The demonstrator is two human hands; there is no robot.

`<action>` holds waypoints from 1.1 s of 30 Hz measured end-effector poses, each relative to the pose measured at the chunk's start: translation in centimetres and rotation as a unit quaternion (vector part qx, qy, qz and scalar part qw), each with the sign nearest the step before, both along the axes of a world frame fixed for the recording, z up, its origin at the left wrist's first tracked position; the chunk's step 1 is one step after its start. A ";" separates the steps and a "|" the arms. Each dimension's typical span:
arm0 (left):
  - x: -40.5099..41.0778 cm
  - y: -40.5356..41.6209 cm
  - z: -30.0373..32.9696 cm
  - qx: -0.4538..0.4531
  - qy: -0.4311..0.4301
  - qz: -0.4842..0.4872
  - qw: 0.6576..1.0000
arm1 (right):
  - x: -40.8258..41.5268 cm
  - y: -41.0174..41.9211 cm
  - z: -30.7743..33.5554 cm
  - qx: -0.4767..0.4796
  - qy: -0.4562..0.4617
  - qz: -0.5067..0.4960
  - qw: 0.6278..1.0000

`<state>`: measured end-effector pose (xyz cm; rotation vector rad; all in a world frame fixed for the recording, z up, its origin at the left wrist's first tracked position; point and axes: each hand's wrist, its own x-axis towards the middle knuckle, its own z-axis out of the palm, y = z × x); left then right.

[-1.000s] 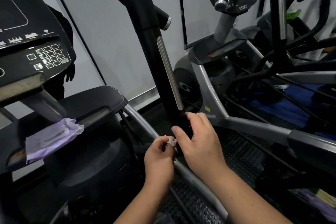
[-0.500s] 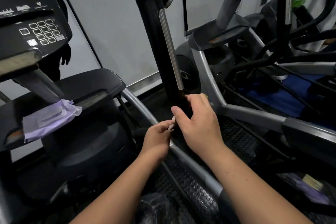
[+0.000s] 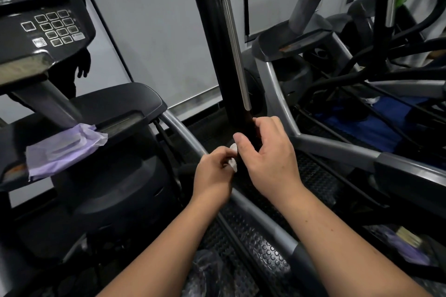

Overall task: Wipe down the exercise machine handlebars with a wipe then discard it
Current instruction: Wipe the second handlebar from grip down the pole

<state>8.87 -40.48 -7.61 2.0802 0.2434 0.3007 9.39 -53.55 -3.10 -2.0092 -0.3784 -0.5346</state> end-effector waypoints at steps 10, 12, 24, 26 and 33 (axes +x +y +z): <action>-1.8 -0.7 -0.8 -0.035 -0.069 0.072 0.994 | 0.3 0.4 -0.2 0.002 -0.013 -0.013 1.000; -1.2 0.1 -1.1 -0.049 -0.046 0.094 0.993 | 0.3 0.4 -0.2 0.000 -0.009 -0.013 1.000; -0.8 0.7 -1.3 -0.062 -0.051 0.047 0.996 | 0.4 0.5 -0.6 0.003 -0.007 -0.021 1.000; -1.2 0.4 -1.7 -0.043 -0.079 0.024 0.996 | 0.4 0.6 -0.6 0.004 -0.008 -0.026 1.000; -0.6 2.3 -2.9 -0.021 -0.071 0.052 0.996 | 0.5 0.6 -0.9 0.011 -0.026 -0.021 0.999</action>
